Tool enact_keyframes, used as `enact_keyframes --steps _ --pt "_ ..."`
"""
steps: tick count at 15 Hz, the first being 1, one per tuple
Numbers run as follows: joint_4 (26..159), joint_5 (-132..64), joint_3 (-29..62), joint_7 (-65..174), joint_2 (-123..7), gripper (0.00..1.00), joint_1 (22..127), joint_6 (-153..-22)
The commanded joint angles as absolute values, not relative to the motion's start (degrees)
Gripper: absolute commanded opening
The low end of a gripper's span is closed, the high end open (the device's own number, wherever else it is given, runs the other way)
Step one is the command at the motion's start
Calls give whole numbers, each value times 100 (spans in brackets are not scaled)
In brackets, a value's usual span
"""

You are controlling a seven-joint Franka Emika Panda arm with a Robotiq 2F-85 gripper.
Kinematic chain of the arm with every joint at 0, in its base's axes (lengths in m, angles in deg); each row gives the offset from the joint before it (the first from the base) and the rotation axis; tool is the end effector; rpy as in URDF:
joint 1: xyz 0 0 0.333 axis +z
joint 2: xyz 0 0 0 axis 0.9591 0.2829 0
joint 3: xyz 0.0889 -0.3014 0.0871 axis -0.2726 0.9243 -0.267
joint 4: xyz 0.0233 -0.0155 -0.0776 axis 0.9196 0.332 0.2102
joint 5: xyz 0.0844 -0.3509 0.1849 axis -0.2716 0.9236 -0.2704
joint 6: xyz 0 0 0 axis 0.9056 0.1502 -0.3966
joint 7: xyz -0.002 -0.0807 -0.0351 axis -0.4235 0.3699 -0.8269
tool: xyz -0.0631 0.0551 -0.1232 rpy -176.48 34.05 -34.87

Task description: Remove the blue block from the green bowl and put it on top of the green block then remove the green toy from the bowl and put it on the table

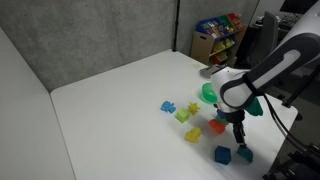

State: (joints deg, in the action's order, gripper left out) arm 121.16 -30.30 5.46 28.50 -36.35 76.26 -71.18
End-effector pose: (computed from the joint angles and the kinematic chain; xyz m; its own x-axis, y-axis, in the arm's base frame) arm 0.4492 0.0788 0.0286 0.5902 0.5534 -0.5877 0.5023 -0.8217 -0.2694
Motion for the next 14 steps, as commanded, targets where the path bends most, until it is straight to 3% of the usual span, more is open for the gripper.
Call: enact_keyframes --steps 1,14 --pt "11978 -2946 582 2754 -3665 100 7526 -6917" --pt "11396 -2980 959 3259 -4681 100 7370 -7037"
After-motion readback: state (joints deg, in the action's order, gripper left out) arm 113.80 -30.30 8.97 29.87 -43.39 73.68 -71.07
